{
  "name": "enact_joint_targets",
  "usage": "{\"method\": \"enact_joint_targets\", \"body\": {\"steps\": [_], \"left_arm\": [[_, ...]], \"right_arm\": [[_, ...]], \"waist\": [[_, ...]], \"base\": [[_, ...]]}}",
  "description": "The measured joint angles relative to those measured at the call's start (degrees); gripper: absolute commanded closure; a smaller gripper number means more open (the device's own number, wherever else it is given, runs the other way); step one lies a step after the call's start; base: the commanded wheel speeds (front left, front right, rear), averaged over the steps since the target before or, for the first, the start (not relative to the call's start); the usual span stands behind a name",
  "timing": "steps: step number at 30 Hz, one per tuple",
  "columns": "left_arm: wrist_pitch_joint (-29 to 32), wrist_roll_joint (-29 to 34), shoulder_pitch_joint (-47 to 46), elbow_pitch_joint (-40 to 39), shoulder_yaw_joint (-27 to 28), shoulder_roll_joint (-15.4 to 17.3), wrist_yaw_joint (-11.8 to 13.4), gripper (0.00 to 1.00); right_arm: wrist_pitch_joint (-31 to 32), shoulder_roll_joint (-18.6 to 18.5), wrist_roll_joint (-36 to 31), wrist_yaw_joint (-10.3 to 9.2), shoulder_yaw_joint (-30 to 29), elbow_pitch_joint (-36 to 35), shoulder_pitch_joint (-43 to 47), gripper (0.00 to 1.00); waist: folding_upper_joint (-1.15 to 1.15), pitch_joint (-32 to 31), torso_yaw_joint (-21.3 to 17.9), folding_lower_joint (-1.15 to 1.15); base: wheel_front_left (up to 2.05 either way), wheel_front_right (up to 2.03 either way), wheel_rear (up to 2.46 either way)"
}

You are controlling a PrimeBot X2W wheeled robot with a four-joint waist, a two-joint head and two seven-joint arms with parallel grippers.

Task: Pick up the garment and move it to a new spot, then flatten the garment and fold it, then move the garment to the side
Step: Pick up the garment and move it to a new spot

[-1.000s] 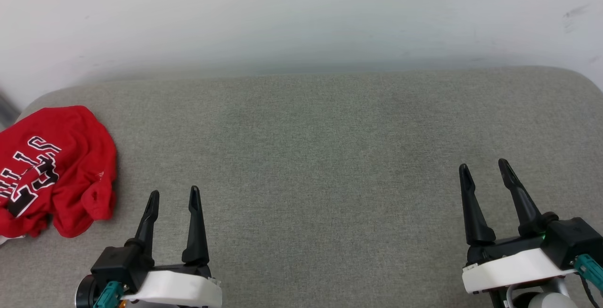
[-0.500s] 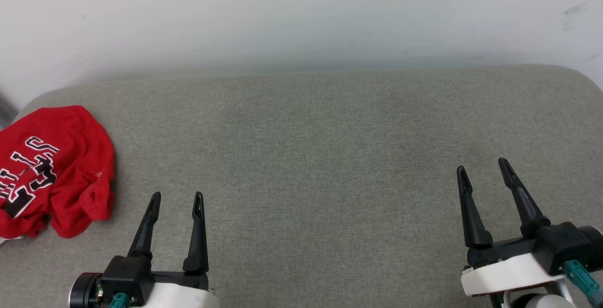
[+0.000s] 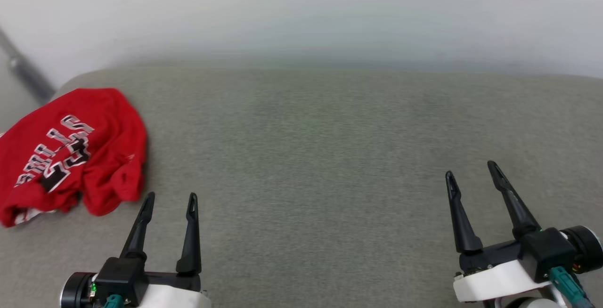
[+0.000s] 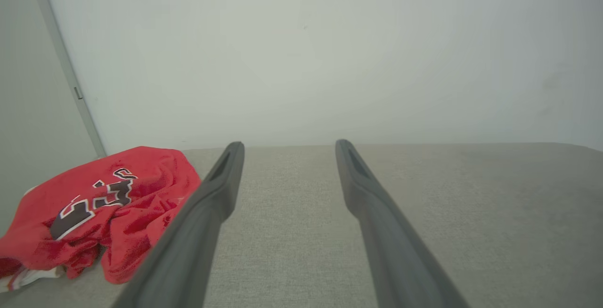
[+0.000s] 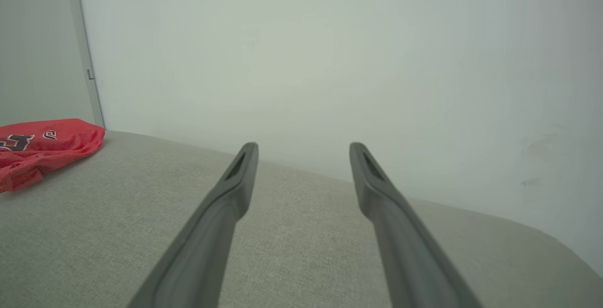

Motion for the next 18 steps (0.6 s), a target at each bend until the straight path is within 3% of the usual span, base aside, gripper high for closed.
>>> {"method": "enact_joint_targets", "body": {"steps": [18], "left_arm": [[0.0, -0.2, 1.1, 3.2, 3.7, 0.0, 1.3, 0.00]], "right_arm": [[0.0, 0.0, 0.8, 0.00, 3.5, 1.4, 0.3, 0.00]], "waist": [[0.00, -0.6, 16.0, 0.00]], "base": [[0.00, 0.00, 0.00]]}}
